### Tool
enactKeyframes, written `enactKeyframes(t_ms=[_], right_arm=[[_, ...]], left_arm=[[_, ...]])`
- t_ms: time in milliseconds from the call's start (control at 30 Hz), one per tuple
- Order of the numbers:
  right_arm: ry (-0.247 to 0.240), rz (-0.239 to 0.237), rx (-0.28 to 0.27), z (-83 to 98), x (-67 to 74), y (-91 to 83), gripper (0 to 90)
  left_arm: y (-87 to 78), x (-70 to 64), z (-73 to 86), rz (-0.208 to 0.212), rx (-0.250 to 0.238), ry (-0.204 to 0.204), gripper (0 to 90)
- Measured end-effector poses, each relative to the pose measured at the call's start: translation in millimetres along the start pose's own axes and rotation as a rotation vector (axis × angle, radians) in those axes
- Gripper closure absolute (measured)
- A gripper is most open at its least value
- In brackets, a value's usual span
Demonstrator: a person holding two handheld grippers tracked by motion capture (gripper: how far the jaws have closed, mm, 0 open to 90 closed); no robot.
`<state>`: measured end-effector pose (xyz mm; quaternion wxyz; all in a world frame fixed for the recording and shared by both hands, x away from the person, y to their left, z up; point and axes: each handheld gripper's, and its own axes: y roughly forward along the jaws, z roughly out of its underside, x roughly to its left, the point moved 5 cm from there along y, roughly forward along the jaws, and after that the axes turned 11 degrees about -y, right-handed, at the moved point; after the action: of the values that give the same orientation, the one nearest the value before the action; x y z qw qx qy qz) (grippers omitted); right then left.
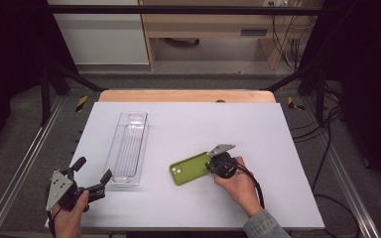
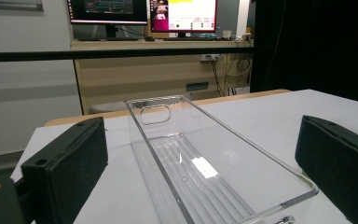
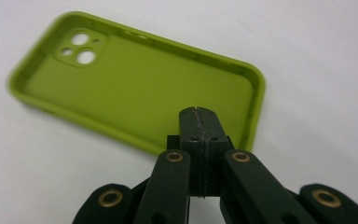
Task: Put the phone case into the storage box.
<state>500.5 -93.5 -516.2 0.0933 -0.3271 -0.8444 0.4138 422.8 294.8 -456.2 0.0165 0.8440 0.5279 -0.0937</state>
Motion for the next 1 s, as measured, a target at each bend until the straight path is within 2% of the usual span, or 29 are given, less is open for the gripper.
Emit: enactKeyframes(t_ms=[133, 233, 400, 467, 600, 633, 667, 700, 733, 767, 800, 867, 933, 1000], right_arm=[[0.014, -0.008, 0.016, 1.2, -3.4, 4.8, 90.0], [-0.004, -0.035, 0.045, 1.4, 2.5, 1.0, 90.0], [0.01, -0.048, 0.045, 4.7, 6.1, -3.5, 90.0], [0.018, -0.04, 0.023, 5.1, 5.2, -6.5, 90.0], [0.046, -0.009, -0.069, 0.1, -1.6, -18.0, 85.1], [0.046, 0.0, -0.083, -1.3, -4.2, -21.0, 81.8], [0.049, 0.028, -0.095, -4.1, -9.7, -26.0, 74.6], [0.049, 0.028, -0.095, -4.1, -9.7, -26.0, 74.6], [0.057, 0.036, -0.097, -5.3, -11.4, -27.5, 70.9], [0.062, 0.038, -0.102, -7.5, -14.2, -29.4, 64.7], [0.061, 0.06, -0.091, -10.7, -18.6, -30.7, 56.4], [0.058, 0.067, -0.089, -11.3, -19.5, -30.8, 53.8], [0.068, 0.094, -0.087, -14.0, -23.4, -29.8, 43.7], [0.083, 0.106, -0.077, -15.3, -26.5, -27.9, 37.6]], left_arm=[[0.3, 0.6, 0.3, -0.001, 0.001, -0.005, 1.8], [0.2, 0.8, 0.1, -0.002, 0.0, -0.004, 1.8], [0.0, 0.8, 0.0, -0.002, 0.0, -0.005, 1.8], [0.0, 0.6, 0.0, -0.001, 0.0, -0.004, 1.8], [0.3, 0.5, 0.3, -0.002, 0.0, -0.006, 1.8], [0.4, 0.5, 0.3, -0.002, 0.0, -0.006, 1.8], [0.5, 0.4, 0.4, -0.001, 0.001, -0.007, 1.8], [0.6, 0.3, 0.4, -0.001, 0.001, -0.006, 1.8], [0.6, 0.2, 0.4, -0.001, 0.001, -0.006, 1.8], [0.6, 0.1, 0.4, -0.001, 0.001, -0.006, 1.8], [0.6, 0.2, 0.4, -0.001, 0.001, -0.006, 1.8], [0.5, 0.5, 0.3, -0.001, 0.0, -0.007, 1.8], [0.2, 0.7, 0.2, -0.001, -0.001, -0.008, 1.8], [-0.1, 0.9, 0.0, -0.001, -0.001, -0.009, 1.8]])
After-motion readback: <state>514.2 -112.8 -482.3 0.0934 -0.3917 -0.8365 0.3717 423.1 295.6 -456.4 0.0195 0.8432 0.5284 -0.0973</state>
